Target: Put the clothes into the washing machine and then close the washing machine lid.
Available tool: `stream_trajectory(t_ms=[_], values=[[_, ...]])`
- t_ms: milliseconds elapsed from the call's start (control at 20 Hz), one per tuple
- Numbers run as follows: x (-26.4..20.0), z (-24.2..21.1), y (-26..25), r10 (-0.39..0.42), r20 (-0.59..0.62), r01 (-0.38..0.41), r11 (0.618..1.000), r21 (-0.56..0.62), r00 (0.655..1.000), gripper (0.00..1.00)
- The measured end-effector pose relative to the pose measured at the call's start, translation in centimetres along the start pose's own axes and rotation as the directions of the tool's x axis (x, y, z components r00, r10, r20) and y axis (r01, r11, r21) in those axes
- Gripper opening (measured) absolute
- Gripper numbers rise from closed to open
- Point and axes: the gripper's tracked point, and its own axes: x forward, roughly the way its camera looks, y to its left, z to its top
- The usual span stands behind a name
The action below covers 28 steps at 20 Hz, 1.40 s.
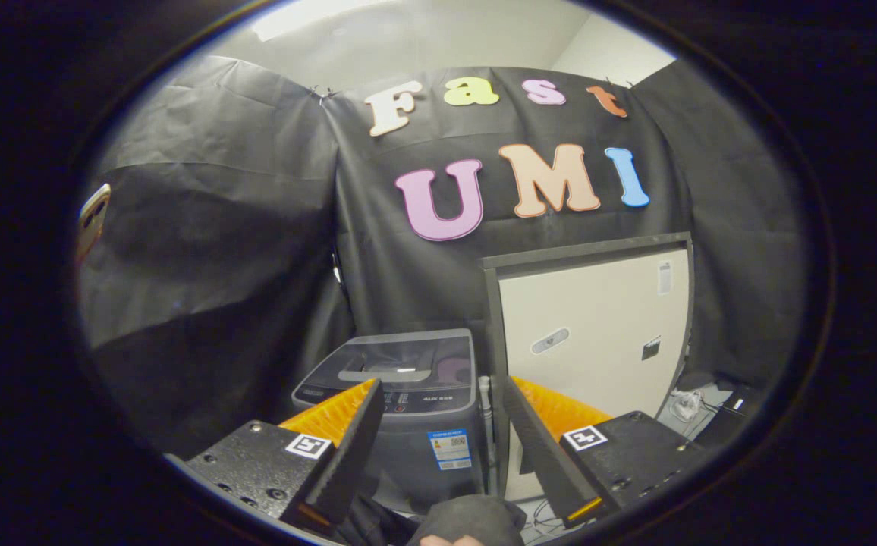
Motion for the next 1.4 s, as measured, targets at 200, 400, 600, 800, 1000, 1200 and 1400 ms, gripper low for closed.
stream_trajectory(t_ms=[200, 400, 600, 800, 1000, 1200, 1400], values=[[-1.8, -0.7, 1.2, 0.005, -0.014, -0.005, 1.0, 0.017, 1.0, 0.96], [-3.4, -0.6, 1.7, 0.003, -0.013, -0.003, 1.0, -0.002, 1.0, 0.96], [-4.7, -0.2, 2.3, 0.015, -0.005, -0.015, 1.0, -0.023, 1.0, 0.96], [-5.3, 0.1, 1.8, 0.007, 0.004, -0.006, 0.999, -0.047, 1.0, 0.96], [-6.2, -0.8, 2.4, 0.021, -0.004, -0.021, 0.999, -0.027, 1.0, 0.96], [-7.1, -2.1, 2.5, 0.025, -0.009, -0.025, 0.999, -0.04, 1.0, 0.96], [-7.5, -3.0, 2.4, 0.027, -0.027, -0.029, 0.998, -0.048, 0.999, 0.96]])
